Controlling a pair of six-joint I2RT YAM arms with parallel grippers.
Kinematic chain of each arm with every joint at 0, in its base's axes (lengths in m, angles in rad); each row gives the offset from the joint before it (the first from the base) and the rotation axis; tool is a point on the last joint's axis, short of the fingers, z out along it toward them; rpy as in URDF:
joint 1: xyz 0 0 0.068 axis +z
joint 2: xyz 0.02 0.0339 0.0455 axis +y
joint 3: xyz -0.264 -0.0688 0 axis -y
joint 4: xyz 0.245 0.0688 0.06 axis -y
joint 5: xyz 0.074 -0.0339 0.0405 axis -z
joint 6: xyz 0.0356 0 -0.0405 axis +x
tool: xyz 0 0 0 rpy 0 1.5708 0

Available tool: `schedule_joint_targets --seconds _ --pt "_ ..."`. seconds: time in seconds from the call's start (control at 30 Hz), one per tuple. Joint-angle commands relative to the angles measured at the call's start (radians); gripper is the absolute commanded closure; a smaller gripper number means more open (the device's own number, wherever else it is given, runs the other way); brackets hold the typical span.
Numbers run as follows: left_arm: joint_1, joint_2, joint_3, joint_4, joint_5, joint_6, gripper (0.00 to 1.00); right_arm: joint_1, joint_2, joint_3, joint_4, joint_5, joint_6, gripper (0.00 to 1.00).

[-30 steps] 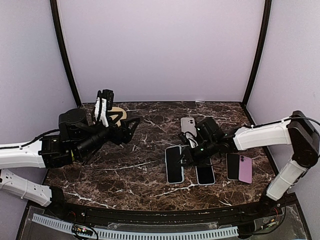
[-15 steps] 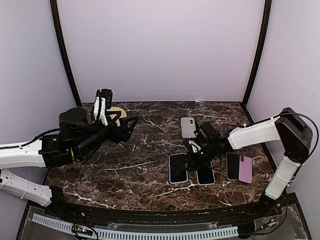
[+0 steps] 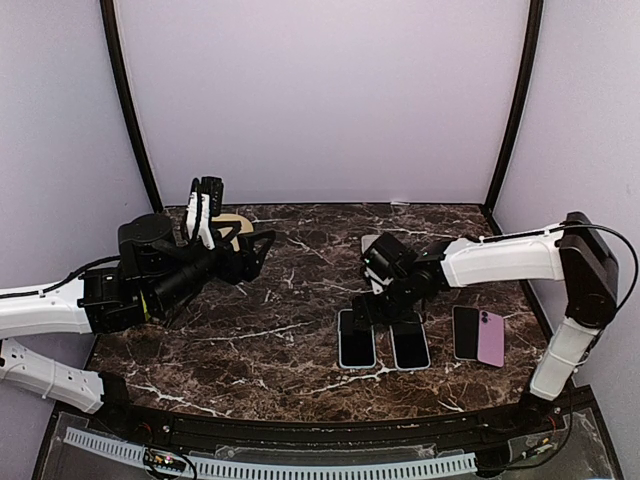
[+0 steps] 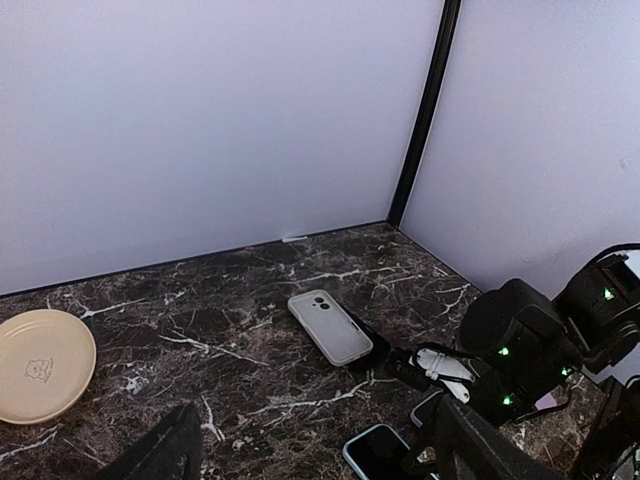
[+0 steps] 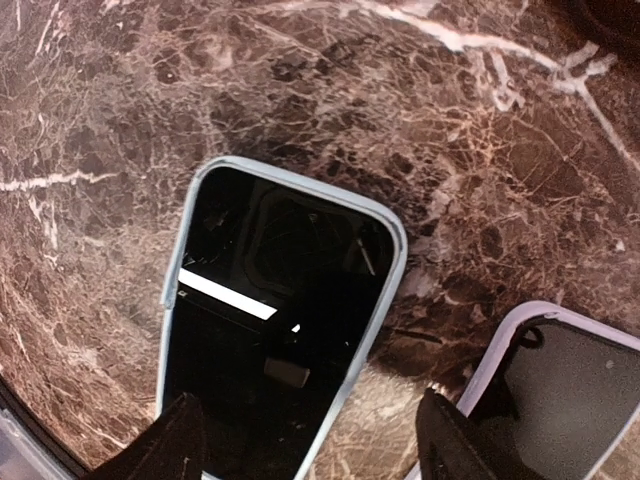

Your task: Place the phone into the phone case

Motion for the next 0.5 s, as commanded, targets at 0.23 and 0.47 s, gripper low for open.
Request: schedule_joint_targets --seconds 0.23,0.47 --pt "0.012 -0.006 0.008 -0.024 0.026 -0.014 0.18 0.141 0.234 0.324 -0.265 0.360 0.172 0.01" --pt "0.016 -0.028 -0.009 -0.029 0.018 -0.016 0.18 0.147 0.260 0.309 -0.247 0.360 0.195 0.04"
